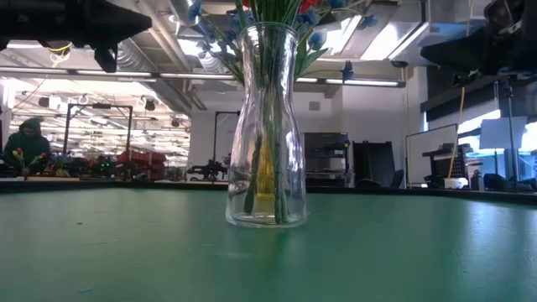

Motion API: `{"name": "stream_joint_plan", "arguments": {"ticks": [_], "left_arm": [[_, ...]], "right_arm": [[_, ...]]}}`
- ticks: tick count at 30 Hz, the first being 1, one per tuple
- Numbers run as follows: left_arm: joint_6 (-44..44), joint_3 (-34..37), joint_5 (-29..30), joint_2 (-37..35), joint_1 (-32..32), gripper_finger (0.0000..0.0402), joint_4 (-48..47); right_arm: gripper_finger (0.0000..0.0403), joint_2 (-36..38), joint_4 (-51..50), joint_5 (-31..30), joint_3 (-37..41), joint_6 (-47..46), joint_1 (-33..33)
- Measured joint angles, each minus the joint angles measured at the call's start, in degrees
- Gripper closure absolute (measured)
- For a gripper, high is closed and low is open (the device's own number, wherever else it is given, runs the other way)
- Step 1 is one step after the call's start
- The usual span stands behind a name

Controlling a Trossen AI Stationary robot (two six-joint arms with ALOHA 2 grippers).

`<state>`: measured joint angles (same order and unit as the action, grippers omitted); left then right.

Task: Sort flowers into vase by color
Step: Return to Home Position

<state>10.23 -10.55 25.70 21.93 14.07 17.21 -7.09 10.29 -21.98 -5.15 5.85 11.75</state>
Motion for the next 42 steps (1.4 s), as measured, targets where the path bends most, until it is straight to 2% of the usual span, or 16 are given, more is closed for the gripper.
{"name": "stream_joint_plan", "arguments": {"ticks": [5,9,13,16,21,25,32,42], "left_arm": [[0.1,0.9,-2.9,0.0,-3.9,0.0401,0.0],[-0.4,1.3,-7.1,0.0,-9.4,0.0401,-0.2],[-0.7,1.3,-13.8,-0.5,-16.1,0.0401,-0.8],[-0.3,1.3,-18.9,-0.8,-20.6,0.0401,-2.0],[2.5,4.0,-23.7,-2.2,-25.5,0.0401,-2.8],[4.8,9.7,-26.7,-4.8,-26.5,0.0401,3.8],[3.7,10.1,-28.4,-6.6,-26.5,0.0402,2.5],[2.9,10.1,-28.4,-6.6,-26.5,0.0401,-4.8]], "right_arm": [[0.0401,7.1,-4.7,0.0,1.2,0.5,-0.1],[0.0401,6.9,-6.6,-0.3,1.0,0.1,-0.1],[0.0401,6.9,-10.2,-3.6,1.0,-2.6,-0.1],[0.0402,7.0,-11.2,-3.8,1.0,-3.4,-0.1],[0.0402,7.0,-11.8,-3.1,1.9,-5.5,-0.1],[0.0402,7.0,-8.8,-2.2,3.3,-5.5,-0.1],[0.0402,6.9,-6.4,3.0,4.4,-4.0,-0.1],[0.0402,6.8,-6.5,3.3,4.5,-0.8,-0.1]]}}
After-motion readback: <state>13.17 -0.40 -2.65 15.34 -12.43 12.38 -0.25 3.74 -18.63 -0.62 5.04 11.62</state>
